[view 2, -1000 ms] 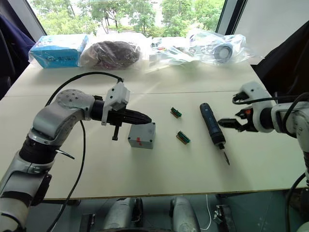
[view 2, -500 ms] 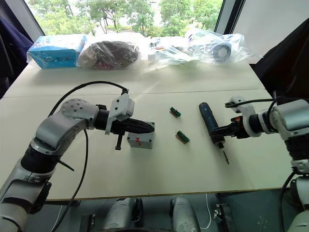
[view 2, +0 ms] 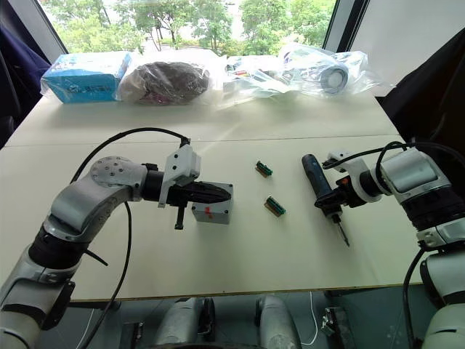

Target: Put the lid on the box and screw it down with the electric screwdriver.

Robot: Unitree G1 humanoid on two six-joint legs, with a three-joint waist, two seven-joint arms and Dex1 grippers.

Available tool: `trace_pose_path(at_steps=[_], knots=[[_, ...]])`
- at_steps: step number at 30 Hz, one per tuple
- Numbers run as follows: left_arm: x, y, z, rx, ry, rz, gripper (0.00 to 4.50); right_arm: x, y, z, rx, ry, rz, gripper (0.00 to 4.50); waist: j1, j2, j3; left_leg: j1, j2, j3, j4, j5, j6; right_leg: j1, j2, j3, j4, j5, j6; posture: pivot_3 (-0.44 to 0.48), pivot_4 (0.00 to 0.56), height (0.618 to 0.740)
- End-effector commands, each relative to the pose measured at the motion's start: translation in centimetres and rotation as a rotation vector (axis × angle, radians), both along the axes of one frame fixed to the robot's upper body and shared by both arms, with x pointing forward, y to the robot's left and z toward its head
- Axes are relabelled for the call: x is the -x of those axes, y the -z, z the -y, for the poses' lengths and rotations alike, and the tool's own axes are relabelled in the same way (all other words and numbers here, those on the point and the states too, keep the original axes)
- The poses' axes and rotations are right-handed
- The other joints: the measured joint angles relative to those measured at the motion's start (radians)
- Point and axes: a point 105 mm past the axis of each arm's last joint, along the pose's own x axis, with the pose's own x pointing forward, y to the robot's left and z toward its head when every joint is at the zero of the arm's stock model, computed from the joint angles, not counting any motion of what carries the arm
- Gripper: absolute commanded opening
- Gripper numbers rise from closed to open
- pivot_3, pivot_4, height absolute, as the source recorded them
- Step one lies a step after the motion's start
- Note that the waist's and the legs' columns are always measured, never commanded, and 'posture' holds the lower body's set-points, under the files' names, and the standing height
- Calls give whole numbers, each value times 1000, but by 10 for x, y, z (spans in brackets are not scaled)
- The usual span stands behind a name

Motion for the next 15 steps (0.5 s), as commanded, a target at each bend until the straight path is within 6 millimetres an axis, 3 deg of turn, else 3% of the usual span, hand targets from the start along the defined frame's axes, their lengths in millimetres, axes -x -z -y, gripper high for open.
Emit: trace_pose_path(at_steps=[1, 5, 9, 11, 13, 15], knots=[[2, -7, 1, 16, 3, 38, 0, 9, 18, 1, 33, -9, -78, 1807, 0, -1, 0, 0, 0, 0, 0, 0, 0, 0, 0, 0, 0, 0, 0, 0, 150, 740], [-1, -6, -1, 12, -10, 37, 0, 3, 16, 10, 84, -3, -41, 1807, 1, -2, -1, 1, 0, -1, 0, 0, 0, 3, 0, -1, 0, 0, 0, 0, 150, 740], [-6, -3, -10, -5, -38, 34, 0, -26, -18, 25, 158, -8, 145, 1807, -2, -2, -1, 2, -1, -1, 1, 0, 0, 3, 0, -1, -1, 0, 0, 0, 150, 740], [-12, -3, -18, -12, -63, 30, 0, -46, -58, 16, 119, -47, 312, 1807, -3, 0, 0, 2, -1, 0, 2, 0, 0, 3, -1, 0, -1, 0, 0, 0, 150, 740], [-23, -4, -28, -8, -100, 17, 0, -66, -127, -16, -116, -54, 607, 1807, -3, 4, 3, 0, -2, 4, 2, 0, -1, -1, -1, 3, 1, 0, 0, 0, 150, 740], [-29, -4, -35, -5, -118, -2, 0, -63, -164, -40, -333, -46, 778, 1807, -8, 5, 4, -2, -1, 9, 0, 1, -2, -9, -1, 8, 5, 1, 2, 0, 150, 740]])
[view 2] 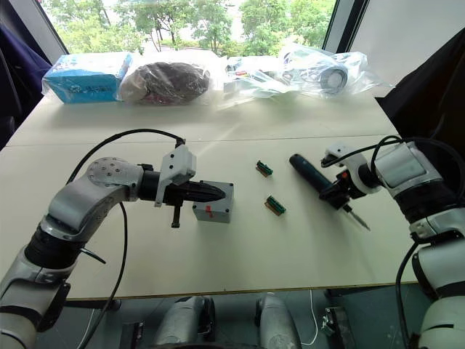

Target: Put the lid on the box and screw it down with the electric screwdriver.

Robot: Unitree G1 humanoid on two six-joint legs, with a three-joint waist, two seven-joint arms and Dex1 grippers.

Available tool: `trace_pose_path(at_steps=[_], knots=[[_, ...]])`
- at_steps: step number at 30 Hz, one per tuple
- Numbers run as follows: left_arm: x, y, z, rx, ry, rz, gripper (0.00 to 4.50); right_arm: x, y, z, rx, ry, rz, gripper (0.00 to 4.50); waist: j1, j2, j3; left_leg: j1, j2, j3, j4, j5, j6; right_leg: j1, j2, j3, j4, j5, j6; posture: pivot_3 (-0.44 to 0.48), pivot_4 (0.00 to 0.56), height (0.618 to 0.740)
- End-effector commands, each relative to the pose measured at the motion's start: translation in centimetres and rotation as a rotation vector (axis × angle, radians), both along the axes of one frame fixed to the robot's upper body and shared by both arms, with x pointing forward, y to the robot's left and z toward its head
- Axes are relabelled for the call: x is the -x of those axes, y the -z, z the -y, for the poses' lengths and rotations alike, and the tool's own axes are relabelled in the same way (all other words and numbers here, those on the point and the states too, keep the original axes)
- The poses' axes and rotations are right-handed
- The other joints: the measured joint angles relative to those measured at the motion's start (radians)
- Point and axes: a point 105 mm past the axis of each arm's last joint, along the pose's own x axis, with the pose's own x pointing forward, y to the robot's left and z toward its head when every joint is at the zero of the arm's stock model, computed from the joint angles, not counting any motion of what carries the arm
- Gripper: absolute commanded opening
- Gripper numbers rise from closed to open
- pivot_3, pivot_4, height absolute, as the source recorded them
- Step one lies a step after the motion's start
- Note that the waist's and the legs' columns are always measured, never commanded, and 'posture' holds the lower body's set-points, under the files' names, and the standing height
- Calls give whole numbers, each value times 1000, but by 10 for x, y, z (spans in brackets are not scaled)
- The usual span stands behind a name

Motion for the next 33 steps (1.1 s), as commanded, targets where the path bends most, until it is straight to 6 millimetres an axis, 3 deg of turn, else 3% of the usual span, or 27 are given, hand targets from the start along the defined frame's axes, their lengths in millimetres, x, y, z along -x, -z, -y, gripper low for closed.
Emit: trace_pose_path(at_steps=[1, 4, 8, 12, 16, 21, 26, 33], knots=[[-10, -12, -12, 12, -17, 28, 0, 1, -114, -47, -380, -96, 489, 1807, -1, 0, 0, 0, 1, 1, -1, 2, -3, -2, 1, 1, 1, 0, 0, 0, 150, 740], [-10, -8, -14, -10, -3, 6, 0, 20, -127, -69, -534, -113, 651, 1807, 8, -2, -1, 0, 5, 1, -5, 6, -10, -2, 6, -1, -1, -1, 0, 0, 150, 740], [-12, -10, -13, -25, 15, 4, 0, 47, -118, -99, -662, -75, 760, 1807, 26, -1, -1, -2, 5, 2, -5, 6, -10, -1, 4, -5, -2, -3, -2, 0, 150, 740], [-17, -7, -9, -52, 22, 15, 0, 77, -106, -134, -855, -158, 788, 1807, 28, -1, -1, -8, 3, 2, 1, 3, -5, -2, 0, -5, -4, 5, 2, 0, 150, 740], [-19, -7, -1, -8, 24, -1, 0, 83, -92, -149, -870, -125, 808, 1807, 26, -1, -1, -9, 1, 1, 3, 3, -3, -2, 0, -4, -3, 5, 2, 0, 150, 740], [-18, 10, 0, -79, 43, 5, 0, 91, -84, -169, -873, -153, 827, 1807, 18, -1, -1, -9, 1, 1, 2, 3, -3, -3, 2, -4, -3, 5, 2, 0, 150, 740], [-18, 29, 1, -137, 50, 6, 0, 86, -64, -174, -801, -142, 840, 1807, 17, -1, -1, -8, 1, 1, 2, 3, -4, -3, 2, -4, -3, 5, 2, 0, 150, 740], [-19, 34, 0, -124, 28, -4, 0, 80, -51, -179, -779, -128, 852, 1807, 19, -2, -1, -8, 1, 1, 2, 3, -3, -2, 2, -4, -3, 5, 2, 0, 150, 740]])
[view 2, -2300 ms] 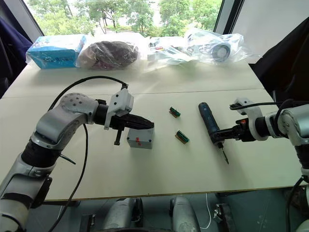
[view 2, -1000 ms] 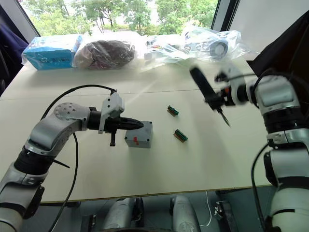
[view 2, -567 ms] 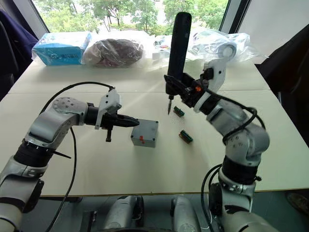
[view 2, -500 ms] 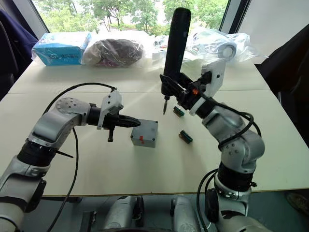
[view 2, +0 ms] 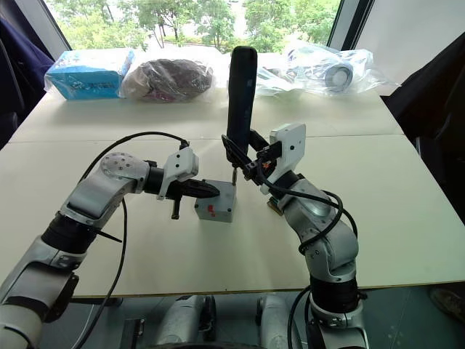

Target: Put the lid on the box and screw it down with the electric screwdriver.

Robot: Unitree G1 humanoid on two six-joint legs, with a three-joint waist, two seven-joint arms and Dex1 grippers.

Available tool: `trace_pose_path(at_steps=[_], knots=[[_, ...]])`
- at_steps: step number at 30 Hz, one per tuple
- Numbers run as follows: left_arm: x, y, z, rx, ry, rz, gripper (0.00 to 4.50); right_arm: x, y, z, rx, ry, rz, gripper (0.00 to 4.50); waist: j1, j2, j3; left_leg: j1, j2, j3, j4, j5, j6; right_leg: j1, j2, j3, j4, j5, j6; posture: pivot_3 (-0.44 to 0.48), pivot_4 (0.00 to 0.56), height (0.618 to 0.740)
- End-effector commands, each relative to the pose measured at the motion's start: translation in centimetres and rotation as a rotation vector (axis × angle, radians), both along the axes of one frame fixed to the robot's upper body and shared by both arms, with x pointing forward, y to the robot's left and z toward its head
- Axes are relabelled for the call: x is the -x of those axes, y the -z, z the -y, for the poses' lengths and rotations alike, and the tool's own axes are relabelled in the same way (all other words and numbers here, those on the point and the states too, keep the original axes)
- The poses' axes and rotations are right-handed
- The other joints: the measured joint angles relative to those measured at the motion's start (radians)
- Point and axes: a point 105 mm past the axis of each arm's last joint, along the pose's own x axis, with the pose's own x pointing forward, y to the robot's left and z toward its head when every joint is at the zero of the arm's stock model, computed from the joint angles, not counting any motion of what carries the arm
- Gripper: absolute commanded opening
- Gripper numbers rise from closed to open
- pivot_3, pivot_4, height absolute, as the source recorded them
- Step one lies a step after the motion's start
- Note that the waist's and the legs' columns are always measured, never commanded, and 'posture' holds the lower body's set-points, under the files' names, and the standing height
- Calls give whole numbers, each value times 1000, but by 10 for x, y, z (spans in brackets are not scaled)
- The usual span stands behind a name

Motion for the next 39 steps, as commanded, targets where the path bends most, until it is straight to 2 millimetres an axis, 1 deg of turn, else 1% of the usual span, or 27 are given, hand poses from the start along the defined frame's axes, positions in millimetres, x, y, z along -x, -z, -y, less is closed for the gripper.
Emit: trace_pose_path(at_steps=[1, 7, 11, 16, 21, 22, 25, 29, 31, 35, 37, 39], knots=[[-1, 11, -5, -22, -31, -28, 0, 6, -16, -4, -24, -7, 106, 1807, 0, 0, 0, 0, 0, 0, 0, 0, 0, 0, 0, 0, 0, 0, 0, 0, 150, 740], [0, 11, -7, -24, -39, -31, 0, 0, -13, -7, -22, 3, 111, 1807, -1, 0, 0, 0, 0, 0, 0, 0, 0, 0, 0, 0, 0, 0, 0, 0, 150, 740], [0, 10, -8, -23, -44, -31, 0, -5, -3, -4, -5, 27, 103, 1807, -1, 0, 0, 1, 0, 0, 0, 0, 0, 0, 0, 0, 0, 0, 0, 0, 150, 740], [0, 9, -9, -24, -47, -32, 0, -8, 0, -2, -13, 44, 97, 1807, -1, 0, 0, 1, 0, 0, 0, 0, -1, 0, 0, 0, 0, 0, 0, 0, 150, 740], [0, 9, -9, -23, -48, -34, 0, -9, 3, -5, -17, 41, 91, 1807, -1, 0, 0, 1, 0, 0, 0, 0, -1, 1, 0, 0, 0, 0, 0, 0, 150, 740], [1, 10, -9, -22, -47, -35, 0, -8, 6, -8, -5, 34, 88, 1807, -1, 0, -1, 1, 0, 0, 0, 0, -1, 1, 0, 0, 0, 0, 0, 0, 150, 740], [1, 10, -9, -24, -49, -39, 0, -3, 23, -17, 106, 4, 101, 1807, -1, 0, -1, 1, 0, 0, 0, 0, -1, 1, 0, 0, 0, 0, 0, 0, 150, 740], [1, 12, -10, -26, -54, -47, 0, -5, 57, -16, 174, 21, -3, 1807, -2, -3, -5, 5, 0, 0, 0, 0, 0, 4, 0, 0, 0, 0, 0, 0, 150, 740], [2, 13, -10, -27, -55, -52, 0, -6, 70, -14, 186, 40, -49, 1807, -1, -6, -9, 8, 1, 0, -1, 0, 0, 7, 0, 0, 0, 0, 0, 0, 150, 740], [2, 15, -11, -29, -60, -58, 0, -9, 83, -10, 185, 79, -112, 1807, -1, -8, -14, 20, 1, -1, -3, -1, 1, 19, 0, 0, -2, -1, -1, 0, 150, 740], [1, 17, -12, -31, -62, -62, 0, -10, 89, -9, 189, 90, -139, 1807, -1, -8, -16, 24, 2, -2, -3, -2, 2, 22, -1, 0, -2, -3, -4, 0, 150, 740], [1, 18, -12, -33, -62, -65, 0, -9, 91, -11, 187, 84, -142, 1807, -1, -8, -18, 26, 3, -2, -4, -2, 2, 24, -1, 1, -2, -4, -5, 0, 150, 740]])
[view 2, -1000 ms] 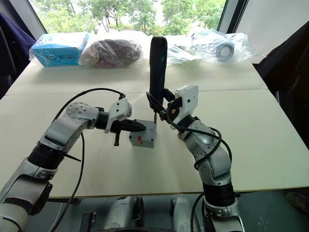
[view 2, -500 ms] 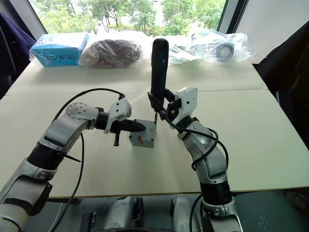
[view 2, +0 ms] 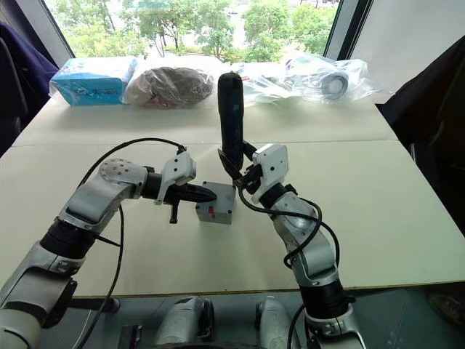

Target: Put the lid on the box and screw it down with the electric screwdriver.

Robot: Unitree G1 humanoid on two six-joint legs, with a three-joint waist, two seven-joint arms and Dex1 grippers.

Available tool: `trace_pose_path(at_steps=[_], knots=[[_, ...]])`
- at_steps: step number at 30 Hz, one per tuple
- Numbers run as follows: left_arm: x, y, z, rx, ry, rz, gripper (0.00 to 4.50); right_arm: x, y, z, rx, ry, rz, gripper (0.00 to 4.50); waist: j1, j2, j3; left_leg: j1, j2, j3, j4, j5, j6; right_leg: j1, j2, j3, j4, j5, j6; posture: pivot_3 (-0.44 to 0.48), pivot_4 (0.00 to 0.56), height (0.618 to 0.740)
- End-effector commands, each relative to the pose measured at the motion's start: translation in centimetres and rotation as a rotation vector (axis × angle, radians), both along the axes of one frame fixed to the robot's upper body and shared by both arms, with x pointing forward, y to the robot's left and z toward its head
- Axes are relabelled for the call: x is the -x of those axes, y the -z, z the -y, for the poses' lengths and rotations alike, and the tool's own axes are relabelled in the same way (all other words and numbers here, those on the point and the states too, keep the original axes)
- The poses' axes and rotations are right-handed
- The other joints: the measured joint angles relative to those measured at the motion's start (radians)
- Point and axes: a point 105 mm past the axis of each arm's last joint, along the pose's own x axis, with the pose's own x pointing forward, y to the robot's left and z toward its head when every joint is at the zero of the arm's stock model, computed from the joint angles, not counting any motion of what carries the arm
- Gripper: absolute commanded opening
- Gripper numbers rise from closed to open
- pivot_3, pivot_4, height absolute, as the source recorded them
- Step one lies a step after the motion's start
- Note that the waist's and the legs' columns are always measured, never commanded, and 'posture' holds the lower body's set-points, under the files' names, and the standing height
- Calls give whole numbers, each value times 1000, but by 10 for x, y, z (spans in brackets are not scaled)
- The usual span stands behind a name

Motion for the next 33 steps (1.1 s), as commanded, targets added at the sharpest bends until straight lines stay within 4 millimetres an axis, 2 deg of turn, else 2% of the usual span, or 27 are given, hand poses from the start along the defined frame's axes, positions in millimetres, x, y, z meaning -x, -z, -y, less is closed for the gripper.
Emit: trace_pose_path(at_steps=[1, 10, 33], knots=[[-1, 7, -4, -30, -19, -14, 0, -2, 50, -2, 61, 9, -192, 1807, 0, 0, -2, 1, 0, 0, 0, 0, 0, 1, 0, 0, 0, 0, 0, 0, 150, 740], [0, 20, -9, -73, -26, -30, 0, -1, 46, -7, 55, -10, -170, 1807, -1, -2, -12, 2, 1, 1, -1, -1, 1, 1, 0, 1, 0, -2, -2, 0, 150, 740], [1, 20, -6, -62, -32, -34, 0, 1, 43, -7, 57, -27, -145, 1807, -6, -2, -18, 3, 1, 0, -3, -2, 2, 1, -1, 2, 0, -4, -5, 0, 150, 740]])
